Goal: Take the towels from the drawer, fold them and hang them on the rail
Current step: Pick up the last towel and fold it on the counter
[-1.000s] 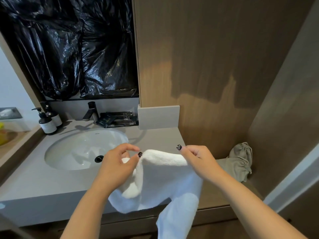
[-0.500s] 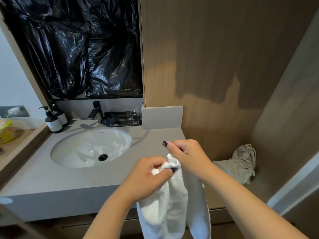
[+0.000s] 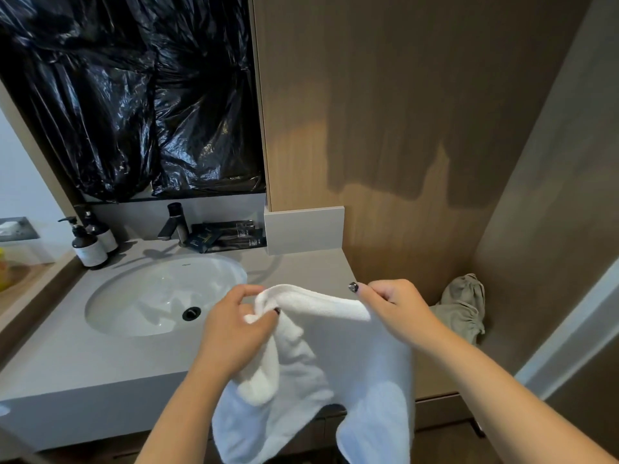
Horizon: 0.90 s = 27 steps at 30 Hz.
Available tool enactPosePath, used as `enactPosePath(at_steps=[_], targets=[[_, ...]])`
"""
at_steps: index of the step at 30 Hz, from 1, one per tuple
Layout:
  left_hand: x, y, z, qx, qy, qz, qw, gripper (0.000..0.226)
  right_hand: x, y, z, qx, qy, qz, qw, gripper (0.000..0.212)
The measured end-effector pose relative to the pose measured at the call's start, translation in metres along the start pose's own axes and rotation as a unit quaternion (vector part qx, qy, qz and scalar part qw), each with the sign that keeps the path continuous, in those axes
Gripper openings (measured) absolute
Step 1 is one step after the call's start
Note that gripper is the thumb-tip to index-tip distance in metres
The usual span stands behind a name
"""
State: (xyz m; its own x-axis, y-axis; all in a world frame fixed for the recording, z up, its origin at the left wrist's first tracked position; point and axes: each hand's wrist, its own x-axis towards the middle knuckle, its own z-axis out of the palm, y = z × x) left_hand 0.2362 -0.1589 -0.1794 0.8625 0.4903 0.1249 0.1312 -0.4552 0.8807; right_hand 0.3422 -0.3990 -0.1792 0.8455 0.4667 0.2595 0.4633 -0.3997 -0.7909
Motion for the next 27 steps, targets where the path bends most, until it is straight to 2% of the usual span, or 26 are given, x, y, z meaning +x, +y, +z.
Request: enactPosePath(at_steps=[2,3,5,8,11,15,17,19,23,24,25,27], targets=[[-0.005,0.009,0.006,0.031,-0.093,0.057,0.994,0.048,0.003,-0.016,0.008,-0.008,-0.018,-0.035,0.999,0.056],[-0.008,0.014,0.011,0.046,-0.141,0.077,0.986,0.051,0.004,-0.024,0.013,-0.014,-0.028,-0.053,0.998,0.055],[-0.013,0.023,0.024,0.06,-0.206,0.113,0.97,0.037,0.007,-0.038,0.022,-0.017,-0.049,-0.079,0.996,0.053],[-0.016,0.027,0.031,0.013,-0.193,0.155,0.969,0.01,0.01,-0.049,0.026,-0.018,-0.069,-0.096,0.993,0.052],[-0.012,0.022,0.027,-0.013,-0.159,0.158,0.975,0.015,0.012,-0.044,0.022,-0.003,-0.064,-0.08,0.995,0.042],[0.0,0.001,0.015,-0.033,-0.062,0.064,0.995,0.019,0.01,-0.018,0.015,0.012,-0.025,-0.034,0.999,0.048],[0.005,-0.009,0.008,-0.007,-0.029,0.015,0.999,0.016,0.008,-0.007,0.011,0.004,-0.017,-0.017,1.0,0.052],[0.004,-0.013,0.005,0.037,-0.042,0.005,0.998,0.014,0.008,-0.005,0.013,-0.019,-0.015,-0.014,1.0,0.054],[-0.006,-0.001,0.013,0.02,-0.191,0.08,0.978,0.021,0.013,-0.023,0.028,-0.034,-0.034,-0.054,0.997,0.055],[-0.009,0.002,0.018,0.023,-0.209,0.101,0.972,0.012,0.014,-0.028,0.032,-0.031,-0.047,-0.065,0.996,0.054],[-0.011,0.005,0.022,0.028,-0.21,0.119,0.97,0.013,0.016,-0.033,0.035,-0.03,-0.058,-0.074,0.995,0.052],[-0.007,0.001,0.024,0.004,-0.156,0.119,0.981,0.031,0.018,-0.037,0.035,-0.032,-0.061,-0.085,0.994,0.05]])
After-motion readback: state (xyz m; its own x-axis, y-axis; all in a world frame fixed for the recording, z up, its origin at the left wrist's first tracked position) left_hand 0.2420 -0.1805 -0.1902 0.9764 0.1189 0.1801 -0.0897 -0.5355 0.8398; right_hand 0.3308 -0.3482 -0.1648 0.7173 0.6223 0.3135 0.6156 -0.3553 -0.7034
